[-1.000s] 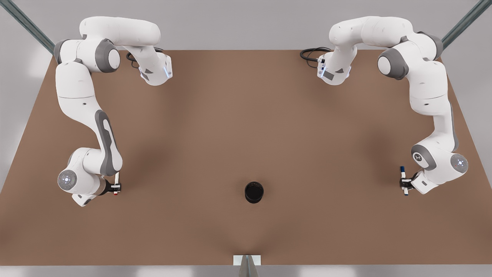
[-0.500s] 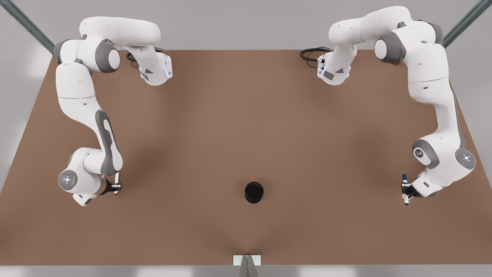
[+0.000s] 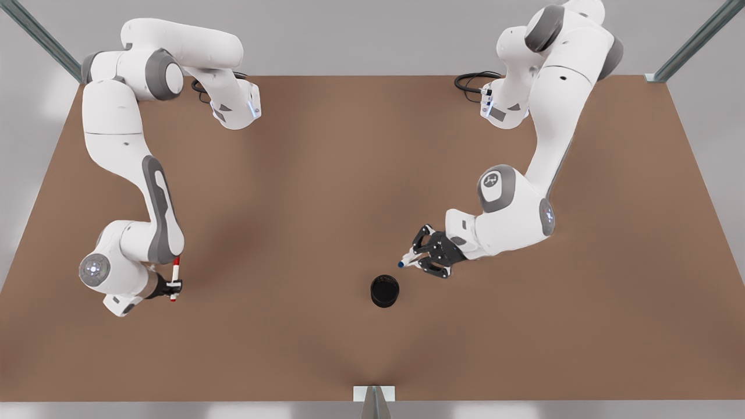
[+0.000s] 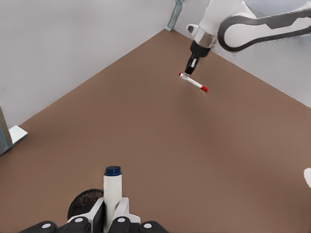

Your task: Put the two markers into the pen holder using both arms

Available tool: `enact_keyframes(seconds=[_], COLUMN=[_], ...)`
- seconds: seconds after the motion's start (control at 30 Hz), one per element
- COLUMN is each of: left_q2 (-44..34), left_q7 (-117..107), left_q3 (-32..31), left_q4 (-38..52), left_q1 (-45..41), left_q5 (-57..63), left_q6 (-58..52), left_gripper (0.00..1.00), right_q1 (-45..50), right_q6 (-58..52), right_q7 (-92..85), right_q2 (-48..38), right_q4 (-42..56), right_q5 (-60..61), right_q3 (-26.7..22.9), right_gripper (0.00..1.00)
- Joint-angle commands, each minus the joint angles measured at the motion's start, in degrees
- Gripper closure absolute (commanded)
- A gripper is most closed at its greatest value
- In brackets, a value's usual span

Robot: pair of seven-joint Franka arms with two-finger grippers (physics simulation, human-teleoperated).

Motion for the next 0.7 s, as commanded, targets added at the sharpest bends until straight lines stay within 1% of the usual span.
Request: enact_keyframes(seconds=[0.0,0.07,0.13,0.23,0.33,0.43,0.57,0.67], left_q2=[1.6,6.0,8.4,11.1,12.6,14.2,15.1,17.1], left_q7=[51.9,55.7,58.1,58.2,58.3,58.2,58.2,58.2], left_q3=[-0.1,-1.0,-3.0,-2.9,-2.9,-2.9,-2.9,-2.9], left_q4=[0.1,0.8,1.2,3.6,3.5,3.3,3.6,6.0], left_q1=[-2.9,-6.1,-6.0,-6.1,-6.2,-8.5,-9.1,-10.3], left_q5=[-10.7,-11.8,-11.8,-11.6,-11.5,-11.6,-11.5,-11.5], left_q6=[18.4,30.0,36.1,37.9,39.4,43.2,44.0,45.1], left_gripper=[0.79,0.79,0.79,0.79,0.79,0.79,0.79,0.79], right_q1=[0.3,0.2,0.3,0.4,0.4,0.5,0.4,0.5], right_q6=[-5.0,-5.3,-7.5,-9.1,-11.5,-11.2,-11.4,-11.5], right_q7=[3.1,3.2,6.0,8.2,15.3,20.1,27.3,28.0], right_q2=[-1.1,-3.2,-5.4,-7.3,-9.8,-10.5,-10.6,-10.5], right_q4=[0.8,1.0,0.9,0.9,1.0,1.4,1.5,2.2], right_q5=[-0.5,-0.3,-0.3,-0.4,-3.0,-4.1,-7.3,-8.0], right_q3=[0.6,1.6,3.5,5.9,10.8,15.0,20.4,20.9], right_gripper=[0.76,0.76,0.76,0.77,0.77,0.77,0.77,0.77])
